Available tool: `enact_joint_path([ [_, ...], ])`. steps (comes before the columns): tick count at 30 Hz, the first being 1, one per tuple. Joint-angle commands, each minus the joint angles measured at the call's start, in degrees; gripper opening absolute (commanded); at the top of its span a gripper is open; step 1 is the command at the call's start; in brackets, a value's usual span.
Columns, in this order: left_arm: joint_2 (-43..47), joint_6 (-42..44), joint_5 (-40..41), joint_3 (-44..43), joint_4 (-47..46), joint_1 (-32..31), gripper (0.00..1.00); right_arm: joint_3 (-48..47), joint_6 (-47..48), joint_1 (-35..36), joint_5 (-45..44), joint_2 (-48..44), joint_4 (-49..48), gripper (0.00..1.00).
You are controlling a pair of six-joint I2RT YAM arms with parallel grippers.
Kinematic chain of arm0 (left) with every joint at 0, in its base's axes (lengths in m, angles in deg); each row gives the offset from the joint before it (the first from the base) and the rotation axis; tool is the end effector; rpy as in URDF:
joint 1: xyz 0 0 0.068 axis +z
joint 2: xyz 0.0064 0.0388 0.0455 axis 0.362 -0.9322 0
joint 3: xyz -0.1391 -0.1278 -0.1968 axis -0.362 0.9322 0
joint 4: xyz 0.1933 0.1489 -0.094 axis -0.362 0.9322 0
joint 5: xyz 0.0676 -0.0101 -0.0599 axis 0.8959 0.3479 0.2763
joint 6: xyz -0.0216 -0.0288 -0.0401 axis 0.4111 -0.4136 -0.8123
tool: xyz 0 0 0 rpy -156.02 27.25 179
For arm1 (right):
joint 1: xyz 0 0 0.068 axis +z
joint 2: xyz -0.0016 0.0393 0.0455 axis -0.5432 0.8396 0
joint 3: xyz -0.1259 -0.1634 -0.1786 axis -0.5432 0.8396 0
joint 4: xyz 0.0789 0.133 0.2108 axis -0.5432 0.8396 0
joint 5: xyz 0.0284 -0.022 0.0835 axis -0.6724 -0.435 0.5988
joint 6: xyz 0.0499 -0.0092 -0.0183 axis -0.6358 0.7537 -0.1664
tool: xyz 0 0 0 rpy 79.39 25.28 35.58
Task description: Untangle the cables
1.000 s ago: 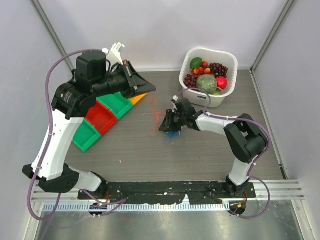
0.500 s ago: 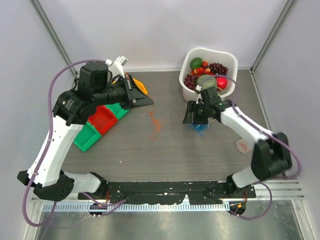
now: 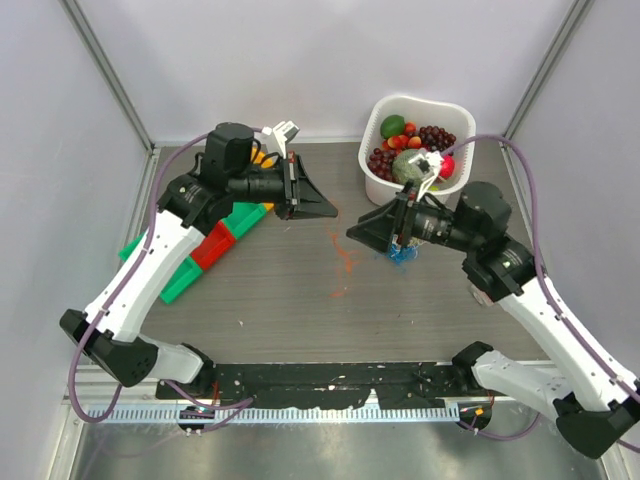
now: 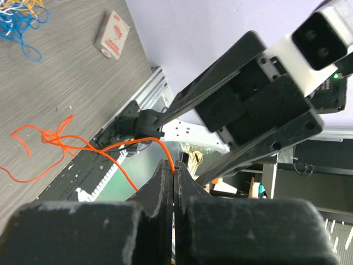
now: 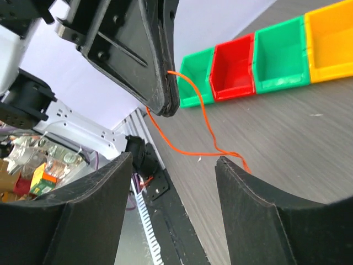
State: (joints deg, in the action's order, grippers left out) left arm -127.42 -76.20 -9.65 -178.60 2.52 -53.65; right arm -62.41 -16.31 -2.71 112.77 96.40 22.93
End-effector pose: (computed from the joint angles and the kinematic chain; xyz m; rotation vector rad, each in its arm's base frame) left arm 0.2248 -0.1710 0.4534 0.1406 2.3108 -1.5993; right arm 0.1626 0.1181 0.4173 -0.5340 1.7010 1.2481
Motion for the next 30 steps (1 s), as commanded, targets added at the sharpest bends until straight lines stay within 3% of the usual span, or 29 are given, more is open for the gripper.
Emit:
enact_joint_path([
  [1,0.82,-5.07,-6.12,1.77,-11.12,0.43,0.0,-1.63,0.69,6.08,-6.09,4.07,-2.37,0.65],
  [5,1.08,-5.61,-7.09,2.3,-11.48,0.34,0.0,-1.12,0.44,8.56,-15.59,4.25,-4.2,0.61],
  [10,1.26,-5.52,-7.27,3.44,-11.31,0.34,0.0,-1.29,0.87,8.65,-16.39,4.52,-4.65,0.59],
  [15,1.96,-4.29,-5.42,4.14,-9.9,0.34,0.0,-3.22,2.8,8.65,-13.32,2.41,-0.35,0.66],
  [23,1.44,-6.04,-5.85,5.37,-11.39,0.34,0.0,-4.1,7.55,8.65,-18.59,-0.42,7.3,0.71],
  [30,3.19,-7.89,-6.74,7.75,-14.38,0.34,0.0,-5.24,6.59,8.65,-17.89,3.89,1.07,0.68],
])
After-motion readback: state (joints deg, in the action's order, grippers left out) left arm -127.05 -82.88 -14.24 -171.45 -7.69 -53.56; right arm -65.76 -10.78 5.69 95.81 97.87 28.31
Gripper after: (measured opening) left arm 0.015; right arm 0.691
